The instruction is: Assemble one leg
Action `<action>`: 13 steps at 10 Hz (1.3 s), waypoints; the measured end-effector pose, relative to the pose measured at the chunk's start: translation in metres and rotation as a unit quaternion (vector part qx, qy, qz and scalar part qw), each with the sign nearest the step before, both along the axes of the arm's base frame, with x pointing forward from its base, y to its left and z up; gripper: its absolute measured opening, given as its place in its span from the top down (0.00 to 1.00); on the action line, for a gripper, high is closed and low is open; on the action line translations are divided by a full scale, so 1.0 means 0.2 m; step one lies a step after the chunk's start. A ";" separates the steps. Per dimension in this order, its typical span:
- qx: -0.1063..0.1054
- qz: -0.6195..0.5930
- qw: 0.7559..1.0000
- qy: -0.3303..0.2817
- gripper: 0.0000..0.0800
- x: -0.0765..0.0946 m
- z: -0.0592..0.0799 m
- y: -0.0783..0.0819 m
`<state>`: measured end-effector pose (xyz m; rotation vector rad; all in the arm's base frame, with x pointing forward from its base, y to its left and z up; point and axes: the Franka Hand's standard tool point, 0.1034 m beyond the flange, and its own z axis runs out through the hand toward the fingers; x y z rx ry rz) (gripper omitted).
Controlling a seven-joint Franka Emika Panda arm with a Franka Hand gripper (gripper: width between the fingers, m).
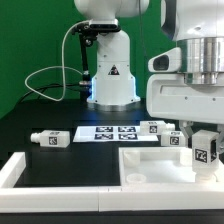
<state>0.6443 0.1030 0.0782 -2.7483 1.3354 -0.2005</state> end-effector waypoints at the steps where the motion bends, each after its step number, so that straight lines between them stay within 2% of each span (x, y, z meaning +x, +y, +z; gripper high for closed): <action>1: 0.022 -0.092 0.996 0.000 0.64 -0.01 0.00 0.00; 3: 0.066 -0.218 0.974 0.005 0.64 -0.02 -0.01 0.00; 4: 0.087 -0.284 0.955 0.009 0.64 -0.02 -0.01 0.01; 5: 0.092 -0.316 0.944 0.012 0.64 -0.03 -0.01 0.03; 7: 0.088 -0.297 0.951 0.011 0.64 -0.03 -0.01 0.03; 8: 0.082 -0.267 0.960 0.011 0.43 -0.03 -0.01 0.03; 9: 0.060 -0.150 0.987 0.019 0.43 -0.03 0.00 0.04; 10: 0.050 -0.065 0.996 0.019 0.24 -0.03 0.01 0.05; 13: 0.034 0.043 0.998 0.014 0.19 -0.03 0.01 0.04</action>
Offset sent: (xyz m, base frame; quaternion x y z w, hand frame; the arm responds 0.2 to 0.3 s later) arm 0.0178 0.0275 0.0055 0.1212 -0.0844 0.3547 0.9232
